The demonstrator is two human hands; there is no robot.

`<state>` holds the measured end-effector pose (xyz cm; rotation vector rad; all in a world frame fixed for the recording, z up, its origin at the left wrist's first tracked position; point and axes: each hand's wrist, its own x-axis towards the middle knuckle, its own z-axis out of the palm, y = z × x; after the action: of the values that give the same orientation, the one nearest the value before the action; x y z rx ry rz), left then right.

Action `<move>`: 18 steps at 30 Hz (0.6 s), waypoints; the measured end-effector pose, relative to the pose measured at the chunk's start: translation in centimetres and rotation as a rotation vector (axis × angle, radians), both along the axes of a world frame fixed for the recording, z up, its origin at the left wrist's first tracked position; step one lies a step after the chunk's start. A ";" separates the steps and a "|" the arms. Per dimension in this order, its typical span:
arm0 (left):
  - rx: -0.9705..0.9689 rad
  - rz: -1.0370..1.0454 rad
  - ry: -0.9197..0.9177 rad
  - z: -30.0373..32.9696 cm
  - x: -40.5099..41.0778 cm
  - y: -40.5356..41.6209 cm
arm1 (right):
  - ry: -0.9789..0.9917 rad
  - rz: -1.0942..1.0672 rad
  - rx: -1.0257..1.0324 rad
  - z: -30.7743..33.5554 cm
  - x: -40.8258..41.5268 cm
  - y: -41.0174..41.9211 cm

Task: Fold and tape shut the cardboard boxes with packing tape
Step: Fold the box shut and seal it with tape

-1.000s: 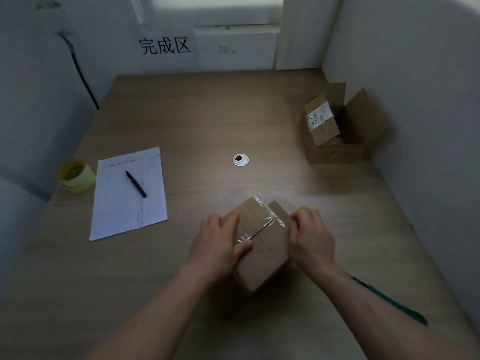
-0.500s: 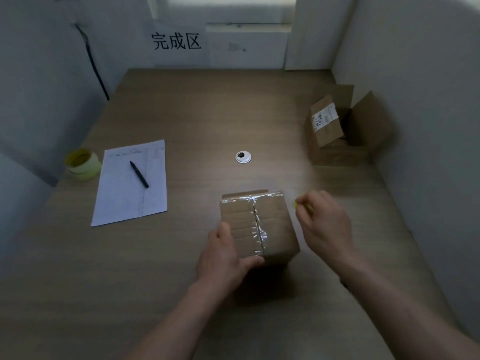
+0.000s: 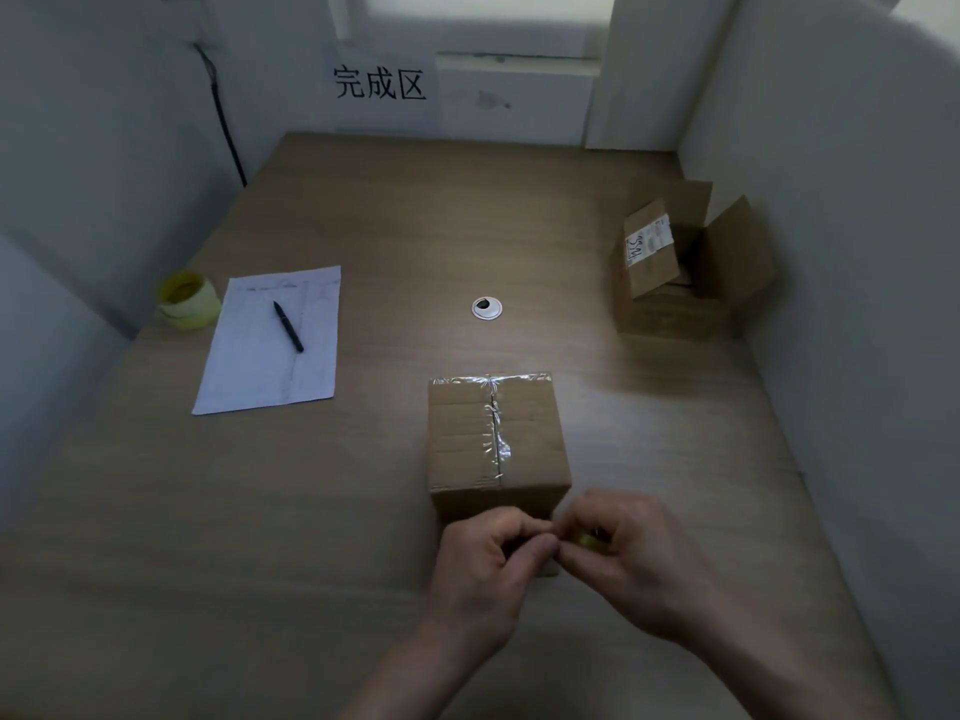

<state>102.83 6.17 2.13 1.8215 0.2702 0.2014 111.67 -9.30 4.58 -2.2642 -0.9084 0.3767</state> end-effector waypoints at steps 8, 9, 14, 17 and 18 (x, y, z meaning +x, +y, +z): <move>0.231 0.089 0.058 -1.0 -1.5 -0.6 | 0.498 -0.003 -0.015 -1.4 -0.7 0.5; 0.231 0.104 0.060 -1.0 -1.6 -0.6 | 0.554 -0.024 0.006 -1.3 -0.6 0.8; 0.155 0.298 0.078 -1.0 -1.7 0.7 | 0.806 0.082 0.148 -0.2 0.6 0.5; 0.147 0.397 0.060 -0.9 -1.8 1.8 | 0.860 0.113 0.154 0.6 1.1 -0.3; 0.164 0.433 0.046 -1.0 -1.9 2.2 | 0.766 0.094 0.076 0.6 1.5 -0.6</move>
<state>100.96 8.33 1.16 1.9122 0.6983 0.4962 113.21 -9.86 5.16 -1.7706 -0.5986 1.1288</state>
